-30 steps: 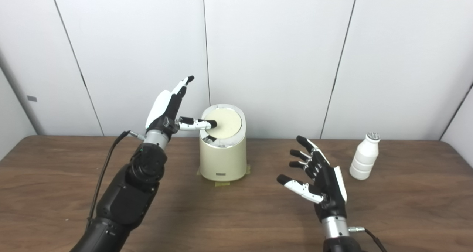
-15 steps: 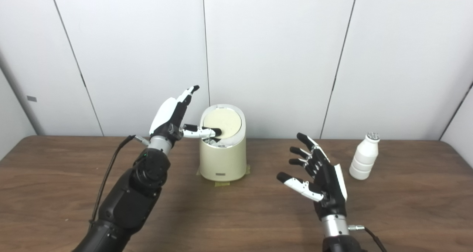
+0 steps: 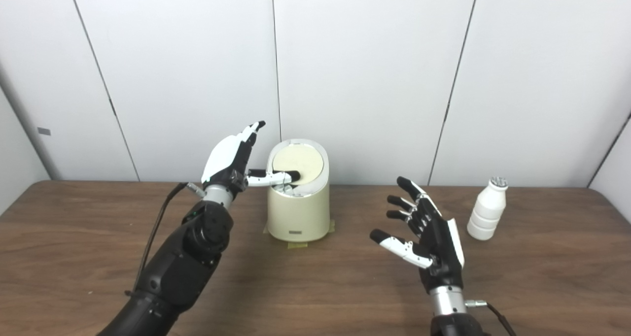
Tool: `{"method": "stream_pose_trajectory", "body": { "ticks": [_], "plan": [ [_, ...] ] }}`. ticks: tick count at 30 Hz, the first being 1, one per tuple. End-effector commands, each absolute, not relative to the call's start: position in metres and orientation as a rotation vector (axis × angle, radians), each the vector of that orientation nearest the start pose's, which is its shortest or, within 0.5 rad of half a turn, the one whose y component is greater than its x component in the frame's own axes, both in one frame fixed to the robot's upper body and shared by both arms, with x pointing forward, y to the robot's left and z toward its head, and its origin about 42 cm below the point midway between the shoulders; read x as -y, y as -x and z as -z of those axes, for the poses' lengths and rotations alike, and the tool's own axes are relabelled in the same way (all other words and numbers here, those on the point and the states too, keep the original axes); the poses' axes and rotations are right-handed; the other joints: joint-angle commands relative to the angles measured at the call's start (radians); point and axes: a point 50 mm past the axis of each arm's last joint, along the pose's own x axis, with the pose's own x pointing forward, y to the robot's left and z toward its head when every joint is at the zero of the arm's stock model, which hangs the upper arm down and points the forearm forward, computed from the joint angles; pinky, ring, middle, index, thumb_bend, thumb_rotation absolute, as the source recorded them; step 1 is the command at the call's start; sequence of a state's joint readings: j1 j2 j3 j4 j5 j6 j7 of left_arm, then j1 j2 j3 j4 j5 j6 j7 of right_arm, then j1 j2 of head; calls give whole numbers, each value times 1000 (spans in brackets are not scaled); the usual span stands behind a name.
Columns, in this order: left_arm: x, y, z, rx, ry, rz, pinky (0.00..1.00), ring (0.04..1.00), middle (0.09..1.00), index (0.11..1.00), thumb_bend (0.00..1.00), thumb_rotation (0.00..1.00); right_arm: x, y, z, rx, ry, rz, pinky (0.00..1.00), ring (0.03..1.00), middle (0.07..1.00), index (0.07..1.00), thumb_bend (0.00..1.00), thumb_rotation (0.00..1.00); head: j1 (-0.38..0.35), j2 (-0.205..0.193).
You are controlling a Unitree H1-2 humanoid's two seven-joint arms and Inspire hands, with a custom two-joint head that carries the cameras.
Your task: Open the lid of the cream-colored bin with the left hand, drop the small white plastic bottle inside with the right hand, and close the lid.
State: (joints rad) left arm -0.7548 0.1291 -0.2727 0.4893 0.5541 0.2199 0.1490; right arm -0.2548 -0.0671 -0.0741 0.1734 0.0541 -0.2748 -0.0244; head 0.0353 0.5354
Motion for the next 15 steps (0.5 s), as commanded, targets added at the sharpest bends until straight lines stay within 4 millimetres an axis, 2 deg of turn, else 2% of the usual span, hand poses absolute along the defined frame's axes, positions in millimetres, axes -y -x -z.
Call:
{"method": "stream_pose_trajectory", "body": {
  "ticks": [1, 7, 9, 15],
  "plan": [
    [-134, -504, -267, 273, -894, 0, 1000, 1000, 1000, 1000, 929, 224, 234, -369, -173, 438, -6, 39, 648, 762, 887, 816, 860, 264, 1, 0],
    [-135, -508, -264, 266, -1004, 17, 1000, 1000, 1000, 1000, 910, 201, 235, -368, -174, 440, 6, 39, 651, 760, 889, 821, 840, 253, 0, 4],
    [-136, -508, -262, 303, -1175, 2, 944, 1000, 1000, 1000, 907, 192, 236, -368, -174, 439, 7, 39, 655, 759, 889, 822, 839, 258, 2, 4],
    [-135, -504, -257, 390, -1603, 10, 997, 1000, 1000, 1000, 973, 121, 237, -369, -173, 439, -1, 36, 667, 763, 893, 825, 835, 247, 4, 8]
  ]
}}
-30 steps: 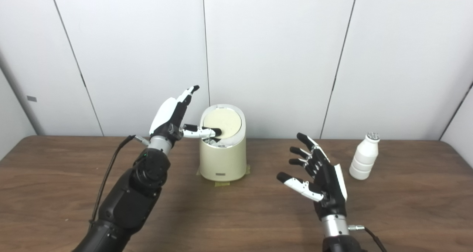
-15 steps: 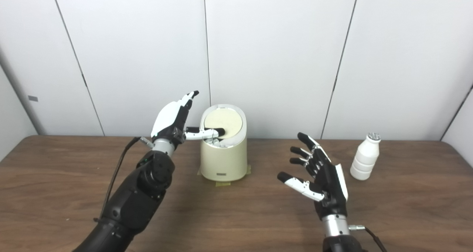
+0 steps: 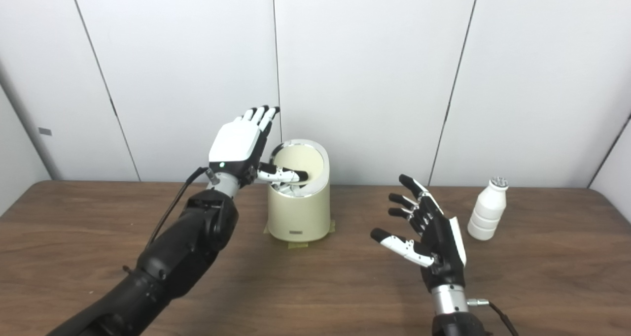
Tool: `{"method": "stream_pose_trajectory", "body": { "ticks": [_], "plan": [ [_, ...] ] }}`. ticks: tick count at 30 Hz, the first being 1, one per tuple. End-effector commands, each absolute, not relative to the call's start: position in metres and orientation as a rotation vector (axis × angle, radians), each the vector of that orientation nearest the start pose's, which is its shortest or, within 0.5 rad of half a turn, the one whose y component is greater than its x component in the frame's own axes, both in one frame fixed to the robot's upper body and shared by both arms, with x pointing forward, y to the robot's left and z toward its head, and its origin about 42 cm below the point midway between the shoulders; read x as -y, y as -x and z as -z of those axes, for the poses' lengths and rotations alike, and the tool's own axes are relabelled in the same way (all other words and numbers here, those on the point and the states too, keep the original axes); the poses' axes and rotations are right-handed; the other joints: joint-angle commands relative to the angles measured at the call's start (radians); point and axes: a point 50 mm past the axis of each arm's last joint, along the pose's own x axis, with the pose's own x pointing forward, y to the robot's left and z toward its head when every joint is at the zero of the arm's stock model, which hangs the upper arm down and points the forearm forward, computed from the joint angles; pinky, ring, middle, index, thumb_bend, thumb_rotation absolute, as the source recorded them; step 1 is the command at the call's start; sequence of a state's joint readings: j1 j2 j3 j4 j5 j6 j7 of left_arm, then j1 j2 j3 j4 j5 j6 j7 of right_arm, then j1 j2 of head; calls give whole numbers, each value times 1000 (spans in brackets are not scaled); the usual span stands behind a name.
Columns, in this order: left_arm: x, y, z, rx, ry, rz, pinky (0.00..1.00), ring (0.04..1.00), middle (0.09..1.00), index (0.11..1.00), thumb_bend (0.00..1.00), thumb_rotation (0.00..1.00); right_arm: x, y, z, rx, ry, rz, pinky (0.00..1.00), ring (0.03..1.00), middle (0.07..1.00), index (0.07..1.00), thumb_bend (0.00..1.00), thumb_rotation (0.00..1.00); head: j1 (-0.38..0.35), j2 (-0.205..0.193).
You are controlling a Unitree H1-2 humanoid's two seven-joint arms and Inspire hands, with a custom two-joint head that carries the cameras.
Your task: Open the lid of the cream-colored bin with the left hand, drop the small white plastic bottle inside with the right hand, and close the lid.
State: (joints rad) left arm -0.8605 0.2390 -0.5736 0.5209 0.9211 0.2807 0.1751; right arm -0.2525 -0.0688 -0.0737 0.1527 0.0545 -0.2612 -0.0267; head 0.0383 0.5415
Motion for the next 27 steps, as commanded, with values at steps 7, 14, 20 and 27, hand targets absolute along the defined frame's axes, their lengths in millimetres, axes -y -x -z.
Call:
{"method": "stream_pose_trajectory", "body": {
  "ticks": [7, 14, 20, 27],
  "plan": [
    [-134, -496, -263, 356, -1739, 66, 1000, 1000, 1000, 1000, 1000, 100, 237, -368, -172, 440, 3, 40, 671, 759, 893, 827, 837, 249, 1, 3],
    [-135, -488, -278, 425, -1515, 12, 1000, 1000, 1000, 1000, 985, 188, 237, -369, -172, 439, 5, 40, 674, 759, 897, 830, 837, 257, 1, 4],
    [-140, -472, -298, 534, -1208, -70, 843, 967, 999, 1000, 837, 327, 236, -369, -173, 440, 9, 37, 650, 749, 887, 813, 837, 257, 5, 3],
    [-162, -449, -309, 520, -715, -62, 760, 927, 943, 954, 768, 325, 235, -368, -173, 432, 26, 42, 665, 743, 889, 811, 833, 280, 8, 6]
  ]
}}
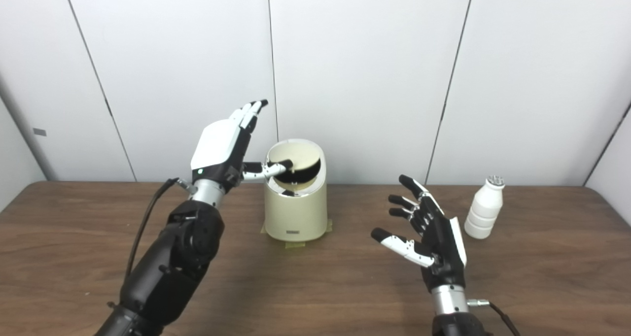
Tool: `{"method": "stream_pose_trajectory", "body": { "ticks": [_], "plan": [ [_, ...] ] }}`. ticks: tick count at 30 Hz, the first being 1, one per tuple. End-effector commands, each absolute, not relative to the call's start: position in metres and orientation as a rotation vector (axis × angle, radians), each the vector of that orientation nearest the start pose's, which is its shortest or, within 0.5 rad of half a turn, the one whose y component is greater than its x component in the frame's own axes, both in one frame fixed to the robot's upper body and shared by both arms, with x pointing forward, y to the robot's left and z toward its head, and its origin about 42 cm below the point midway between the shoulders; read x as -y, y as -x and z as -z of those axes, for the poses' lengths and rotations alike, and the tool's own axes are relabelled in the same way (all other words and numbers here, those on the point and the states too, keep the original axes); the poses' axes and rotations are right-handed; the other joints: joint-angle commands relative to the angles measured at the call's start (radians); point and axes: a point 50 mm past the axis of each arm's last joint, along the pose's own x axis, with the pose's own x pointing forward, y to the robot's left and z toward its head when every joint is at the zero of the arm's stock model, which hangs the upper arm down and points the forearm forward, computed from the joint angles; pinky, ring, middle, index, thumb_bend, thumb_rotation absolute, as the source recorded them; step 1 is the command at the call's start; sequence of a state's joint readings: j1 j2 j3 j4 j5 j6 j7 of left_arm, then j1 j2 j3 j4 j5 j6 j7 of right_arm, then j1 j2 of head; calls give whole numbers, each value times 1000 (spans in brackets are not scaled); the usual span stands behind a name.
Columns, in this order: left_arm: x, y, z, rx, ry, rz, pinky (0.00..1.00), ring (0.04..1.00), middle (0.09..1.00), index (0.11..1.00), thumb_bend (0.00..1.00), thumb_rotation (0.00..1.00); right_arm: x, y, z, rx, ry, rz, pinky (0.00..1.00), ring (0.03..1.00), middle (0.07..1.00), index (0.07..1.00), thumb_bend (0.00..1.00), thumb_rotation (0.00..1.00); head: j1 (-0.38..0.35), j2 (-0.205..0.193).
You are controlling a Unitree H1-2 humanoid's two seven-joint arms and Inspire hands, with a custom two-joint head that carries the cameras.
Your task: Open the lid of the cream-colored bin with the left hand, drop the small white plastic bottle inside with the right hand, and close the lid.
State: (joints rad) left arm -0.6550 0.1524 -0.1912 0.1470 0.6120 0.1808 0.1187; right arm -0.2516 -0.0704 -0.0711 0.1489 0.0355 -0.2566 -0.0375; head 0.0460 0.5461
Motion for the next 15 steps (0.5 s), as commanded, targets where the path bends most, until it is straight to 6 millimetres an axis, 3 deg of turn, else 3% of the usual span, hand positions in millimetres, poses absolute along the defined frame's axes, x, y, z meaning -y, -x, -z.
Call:
{"method": "stream_pose_trajectory", "body": {
  "ticks": [1, 6, 14, 15],
  "plan": [
    [-167, -444, -307, 509, -652, -54, 757, 910, 931, 937, 774, 320, 235, -368, -173, 430, 27, 42, 662, 744, 890, 813, 832, 281, 0, 0],
    [-190, -411, -284, 463, -422, -60, 684, 835, 850, 855, 740, 301, 236, -369, -170, 423, 30, 42, 651, 736, 892, 819, 847, 295, 4, 2],
    [-217, -371, -241, 373, -238, -71, 689, 765, 806, 815, 726, 306, 237, -369, -169, 416, 36, 39, 633, 731, 883, 818, 856, 298, 4, 5],
    [-220, -366, -236, 366, -221, -74, 654, 734, 777, 802, 711, 274, 238, -369, -169, 416, 36, 38, 630, 732, 880, 818, 848, 287, 2, 3]
  ]
}}
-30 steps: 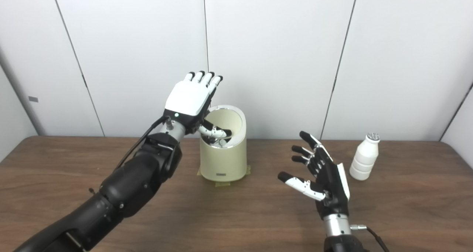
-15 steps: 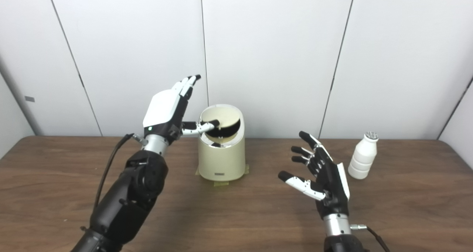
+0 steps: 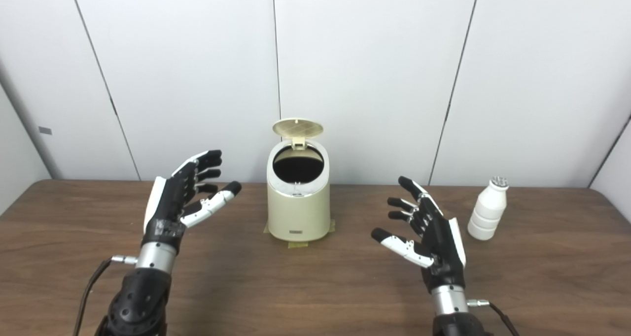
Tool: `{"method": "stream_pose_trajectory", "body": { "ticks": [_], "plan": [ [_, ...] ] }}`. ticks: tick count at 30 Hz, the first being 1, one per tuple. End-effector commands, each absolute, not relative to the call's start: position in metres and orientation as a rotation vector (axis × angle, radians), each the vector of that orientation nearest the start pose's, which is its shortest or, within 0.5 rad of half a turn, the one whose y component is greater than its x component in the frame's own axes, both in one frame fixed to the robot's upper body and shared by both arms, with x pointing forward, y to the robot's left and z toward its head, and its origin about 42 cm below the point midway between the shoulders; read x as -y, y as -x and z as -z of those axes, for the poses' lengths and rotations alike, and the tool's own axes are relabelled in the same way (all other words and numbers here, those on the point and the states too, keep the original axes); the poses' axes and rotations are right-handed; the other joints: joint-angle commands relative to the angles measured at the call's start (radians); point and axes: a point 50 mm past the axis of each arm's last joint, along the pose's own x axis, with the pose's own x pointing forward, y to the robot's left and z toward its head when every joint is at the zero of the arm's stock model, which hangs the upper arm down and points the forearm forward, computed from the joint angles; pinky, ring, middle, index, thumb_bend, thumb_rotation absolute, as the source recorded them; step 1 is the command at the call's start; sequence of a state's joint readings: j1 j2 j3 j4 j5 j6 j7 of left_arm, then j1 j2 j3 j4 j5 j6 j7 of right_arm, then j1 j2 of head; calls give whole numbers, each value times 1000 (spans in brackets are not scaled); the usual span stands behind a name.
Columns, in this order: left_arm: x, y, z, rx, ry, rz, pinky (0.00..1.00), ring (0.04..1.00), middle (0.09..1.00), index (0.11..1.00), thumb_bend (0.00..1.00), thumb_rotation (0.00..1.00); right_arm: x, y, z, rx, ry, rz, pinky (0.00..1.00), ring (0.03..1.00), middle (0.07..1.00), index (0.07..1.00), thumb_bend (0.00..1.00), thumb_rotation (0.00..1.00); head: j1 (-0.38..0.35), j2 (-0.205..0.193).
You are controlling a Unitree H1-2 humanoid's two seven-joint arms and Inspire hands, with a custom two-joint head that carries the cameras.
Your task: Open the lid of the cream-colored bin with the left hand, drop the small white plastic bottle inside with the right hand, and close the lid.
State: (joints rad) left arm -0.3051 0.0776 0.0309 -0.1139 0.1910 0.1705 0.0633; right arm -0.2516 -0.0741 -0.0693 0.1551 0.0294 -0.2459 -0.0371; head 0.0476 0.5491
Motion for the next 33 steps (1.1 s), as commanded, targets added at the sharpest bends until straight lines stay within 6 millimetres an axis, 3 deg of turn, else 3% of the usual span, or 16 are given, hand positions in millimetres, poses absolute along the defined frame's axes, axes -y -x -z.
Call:
{"method": "stream_pose_trajectory", "body": {
  "ticks": [1, 4, 10, 14, 22, 28, 33],
  "plan": [
    [-222, -362, -233, 362, -210, -77, 604, 706, 761, 794, 705, 259, 238, -369, -169, 416, 36, 38, 631, 733, 878, 818, 845, 284, -1, 1],
    [-229, -352, -218, 339, -188, -71, 513, 645, 720, 766, 684, 228, 240, -369, -169, 420, 22, 36, 643, 728, 862, 822, 843, 270, -9, 0],
    [-234, -346, -190, 298, -159, -49, 485, 613, 689, 739, 679, 156, 246, -370, -164, 421, 18, 28, 650, 698, 827, 825, 858, 282, -25, -9],
    [-235, -350, -184, 285, -165, -42, 486, 605, 681, 737, 698, 127, 251, -372, -175, 439, 9, 23, 651, 674, 801, 825, 817, 217, -110, -26],
    [-244, -357, -180, 295, -171, -19, 490, 600, 676, 739, 696, 141, 293, -375, -260, 529, 202, 69, 584, 665, 812, 822, 789, 124, -231, -75],
    [-253, -359, -176, 298, -183, -25, 484, 600, 679, 742, 669, 113, 344, -376, -304, 599, 325, 176, 636, 674, 807, 815, 800, 74, -308, -123],
    [-259, -359, -175, 290, -185, -35, 504, 617, 694, 753, 637, 67, 379, -373, -334, 648, 408, 263, 608, 676, 815, 813, 789, 91, -356, -156]
  ]
}}
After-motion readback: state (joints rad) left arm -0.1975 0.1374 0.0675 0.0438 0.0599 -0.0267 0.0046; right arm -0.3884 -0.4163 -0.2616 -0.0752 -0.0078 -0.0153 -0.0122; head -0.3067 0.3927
